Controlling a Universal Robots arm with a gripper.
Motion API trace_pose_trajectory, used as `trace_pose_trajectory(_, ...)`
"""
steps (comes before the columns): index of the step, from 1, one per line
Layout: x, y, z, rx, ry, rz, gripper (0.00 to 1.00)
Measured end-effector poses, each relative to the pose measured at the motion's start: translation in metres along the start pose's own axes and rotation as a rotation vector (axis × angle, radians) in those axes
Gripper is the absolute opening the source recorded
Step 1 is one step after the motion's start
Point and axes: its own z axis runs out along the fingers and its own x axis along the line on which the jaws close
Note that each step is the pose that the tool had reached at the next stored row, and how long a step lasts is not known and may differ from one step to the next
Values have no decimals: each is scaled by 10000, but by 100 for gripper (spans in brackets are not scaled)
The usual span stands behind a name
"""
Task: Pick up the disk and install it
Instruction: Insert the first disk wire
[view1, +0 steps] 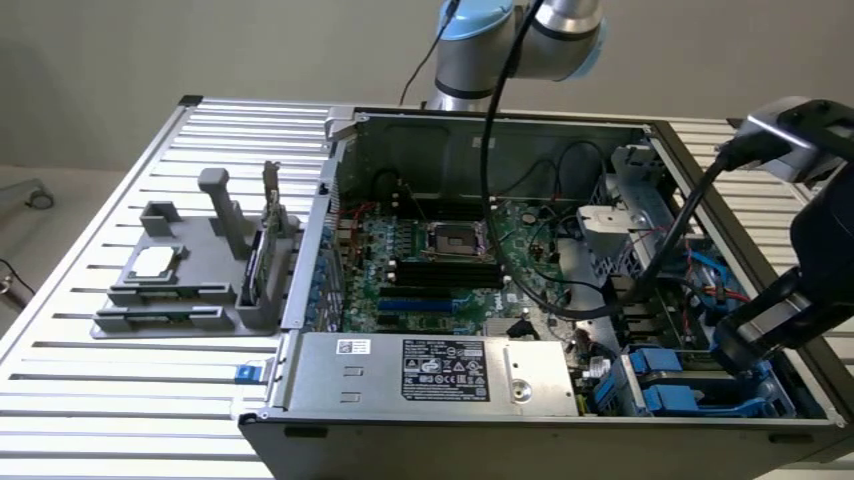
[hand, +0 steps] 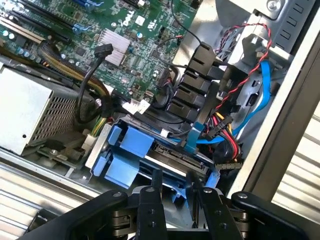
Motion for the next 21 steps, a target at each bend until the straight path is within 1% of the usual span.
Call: trace_pose_trajectory(21, 0, 0, 0, 324, -138, 3234, 33)
